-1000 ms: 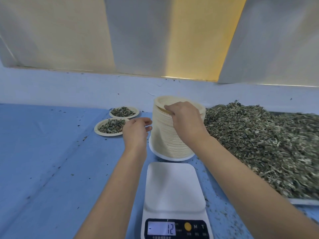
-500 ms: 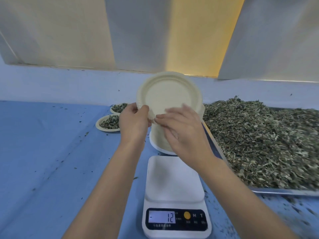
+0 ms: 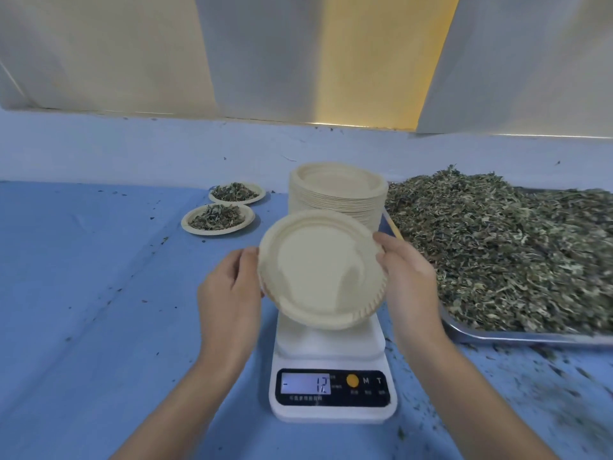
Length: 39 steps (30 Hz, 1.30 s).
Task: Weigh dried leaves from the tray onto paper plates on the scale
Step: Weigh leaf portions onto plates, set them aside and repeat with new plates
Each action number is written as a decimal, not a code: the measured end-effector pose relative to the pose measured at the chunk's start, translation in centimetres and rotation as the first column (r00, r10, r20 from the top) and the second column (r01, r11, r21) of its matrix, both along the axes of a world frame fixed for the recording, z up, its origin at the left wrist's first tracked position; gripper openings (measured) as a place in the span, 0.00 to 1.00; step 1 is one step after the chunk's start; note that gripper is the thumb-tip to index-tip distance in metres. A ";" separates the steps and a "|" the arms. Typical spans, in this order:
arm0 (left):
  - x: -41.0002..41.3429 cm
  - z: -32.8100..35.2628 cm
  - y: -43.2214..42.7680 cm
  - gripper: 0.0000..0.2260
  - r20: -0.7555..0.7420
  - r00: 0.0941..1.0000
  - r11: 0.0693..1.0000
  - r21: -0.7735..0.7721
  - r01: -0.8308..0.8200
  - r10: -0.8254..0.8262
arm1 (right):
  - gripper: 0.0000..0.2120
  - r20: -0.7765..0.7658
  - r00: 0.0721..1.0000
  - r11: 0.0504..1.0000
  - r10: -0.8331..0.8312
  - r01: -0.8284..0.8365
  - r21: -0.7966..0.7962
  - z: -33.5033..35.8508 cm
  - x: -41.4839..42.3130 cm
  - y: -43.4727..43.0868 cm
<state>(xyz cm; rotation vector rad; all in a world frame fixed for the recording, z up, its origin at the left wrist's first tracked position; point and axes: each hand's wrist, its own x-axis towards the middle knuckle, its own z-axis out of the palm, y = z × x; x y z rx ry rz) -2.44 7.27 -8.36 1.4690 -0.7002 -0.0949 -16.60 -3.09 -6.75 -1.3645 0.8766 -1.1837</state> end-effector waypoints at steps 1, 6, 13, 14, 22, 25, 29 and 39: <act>-0.1 -0.6 0.1 0.13 -0.004 1.000 1.000 -0.005 -0.024 0.024 | 0.16 -0.020 1.000 1.000 0.004 -0.003 0.016 -0.5 0.0 0.1; 0.1 -2.9 0.1 0.16 0.033 0.997 0.997 0.037 -0.067 0.066 | 0.13 -0.163 0.986 0.999 0.021 -0.015 0.037 -2.4 0.2 0.0; 0.8 -4.6 -0.2 0.18 0.051 0.996 0.984 0.156 -0.083 0.075 | 0.15 -0.264 0.964 0.997 0.023 -0.004 0.074 -3.4 -0.2 -1.0; 0.9 -4.8 -0.2 0.18 0.060 0.995 0.981 0.172 -0.087 0.078 | 0.15 -0.263 0.965 0.997 0.027 -0.006 0.080 -3.5 -0.1 -1.1; 1.9 -4.9 -0.5 0.14 -0.053 0.990 0.970 0.215 -0.116 0.130 | 0.12 -0.221 0.975 0.998 -0.005 0.018 0.057 -4.2 -0.2 -2.2; 2.6 -4.1 -1.0 0.13 -0.106 0.984 0.976 0.179 -0.120 0.140 | 0.10 -0.202 0.979 0.999 -0.039 0.044 0.021 -4.1 -0.6 -2.8; 3.2 -2.9 -2.8 0.13 -0.224 0.968 0.992 0.076 -0.098 0.112 | 0.10 -0.152 0.986 0.997 -0.071 0.074 0.014 -4.2 -0.7 -4.2; 3.5 -4.5 -4.2 0.13 -0.447 0.885 0.990 -0.006 -0.144 0.126 | 0.11 -0.032 0.996 0.993 0.085 -0.082 0.085 -7.2 -1.5 -5.8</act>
